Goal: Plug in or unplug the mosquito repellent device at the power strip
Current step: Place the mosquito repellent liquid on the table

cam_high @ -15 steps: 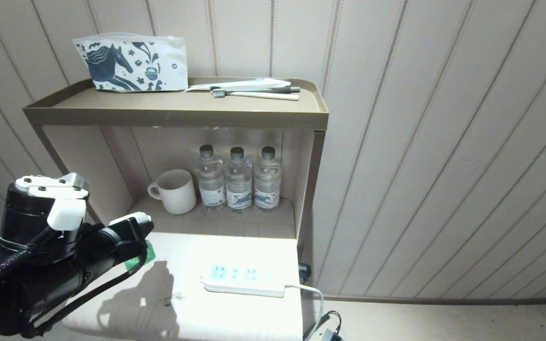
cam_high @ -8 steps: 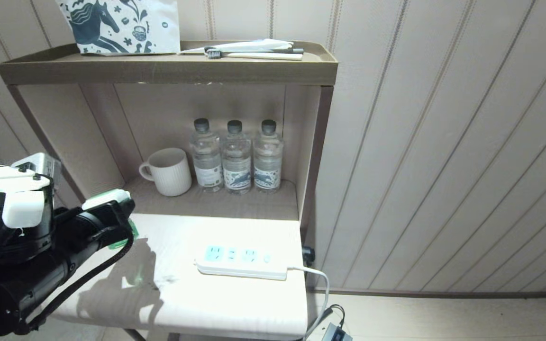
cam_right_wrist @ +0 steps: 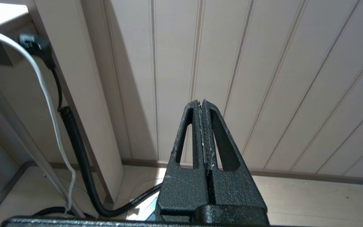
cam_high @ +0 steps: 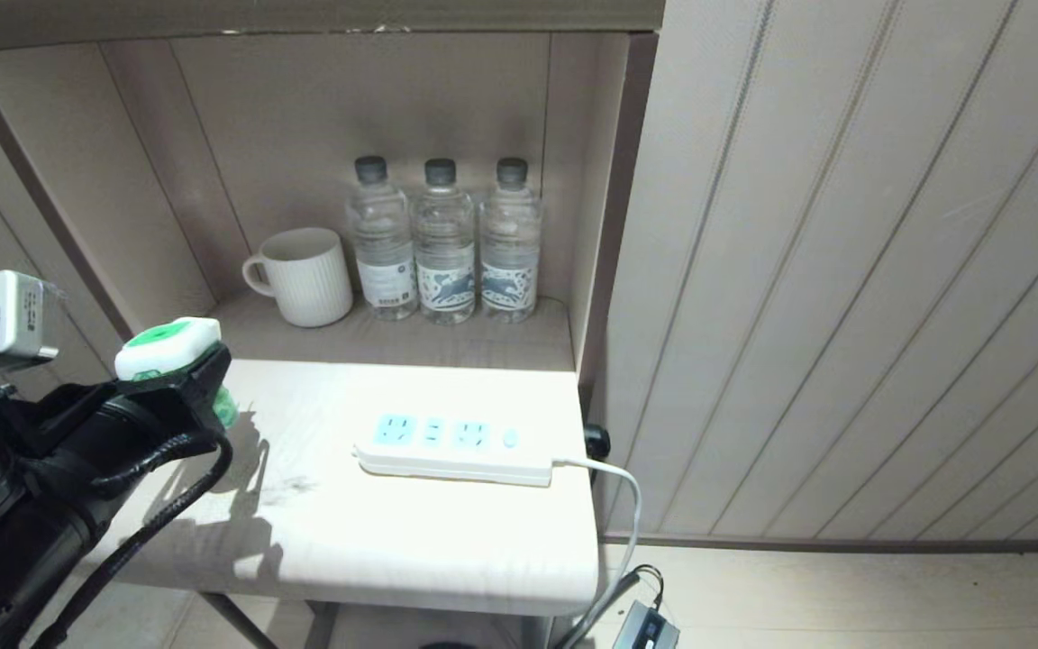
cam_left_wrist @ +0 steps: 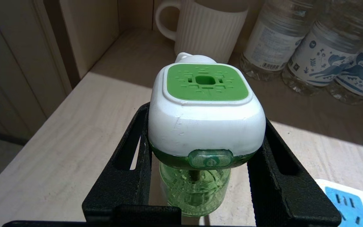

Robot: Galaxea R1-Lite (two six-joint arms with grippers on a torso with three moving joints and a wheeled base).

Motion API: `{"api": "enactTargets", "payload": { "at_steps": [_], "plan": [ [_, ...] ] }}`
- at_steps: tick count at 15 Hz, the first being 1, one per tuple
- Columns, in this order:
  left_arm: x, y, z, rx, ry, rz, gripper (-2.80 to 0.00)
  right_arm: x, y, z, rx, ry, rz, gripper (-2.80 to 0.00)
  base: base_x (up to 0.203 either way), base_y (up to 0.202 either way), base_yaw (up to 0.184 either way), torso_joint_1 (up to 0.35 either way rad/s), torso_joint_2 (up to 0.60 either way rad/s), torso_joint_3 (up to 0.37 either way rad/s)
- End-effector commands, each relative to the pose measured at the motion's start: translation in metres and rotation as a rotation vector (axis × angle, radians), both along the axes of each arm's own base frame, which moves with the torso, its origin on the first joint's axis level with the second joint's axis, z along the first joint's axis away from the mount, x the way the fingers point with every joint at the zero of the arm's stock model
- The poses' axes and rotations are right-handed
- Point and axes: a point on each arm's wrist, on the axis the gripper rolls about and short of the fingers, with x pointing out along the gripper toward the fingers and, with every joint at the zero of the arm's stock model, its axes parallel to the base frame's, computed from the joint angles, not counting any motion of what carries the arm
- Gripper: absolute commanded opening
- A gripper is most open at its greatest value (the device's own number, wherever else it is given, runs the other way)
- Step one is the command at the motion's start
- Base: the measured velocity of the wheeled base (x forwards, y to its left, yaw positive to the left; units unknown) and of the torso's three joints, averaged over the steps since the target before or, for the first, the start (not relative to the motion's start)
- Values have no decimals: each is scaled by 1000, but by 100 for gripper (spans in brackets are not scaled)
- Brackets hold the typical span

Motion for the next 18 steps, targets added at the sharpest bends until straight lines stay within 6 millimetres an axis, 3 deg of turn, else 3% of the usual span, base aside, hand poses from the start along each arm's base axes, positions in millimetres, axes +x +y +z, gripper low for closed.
{"api": "enactTargets", "payload": {
  "at_steps": [1, 6, 18],
  "plan": [
    [1, 0, -2, 11, -5, 5, -280, 0, 0, 0, 1, 0, 1, -280, 0, 0, 0, -179, 473, 288],
    [3, -2, -1, 9, -8, 4, -280, 0, 0, 0, 11, 0, -1, -280, 0, 0, 0, -132, 384, 245],
    [13, -8, 0, 140, 4, 3, -280, 0, 0, 0, 18, 0, 0, -280, 0, 0, 0, -5, 17, 11]
  ]
}}
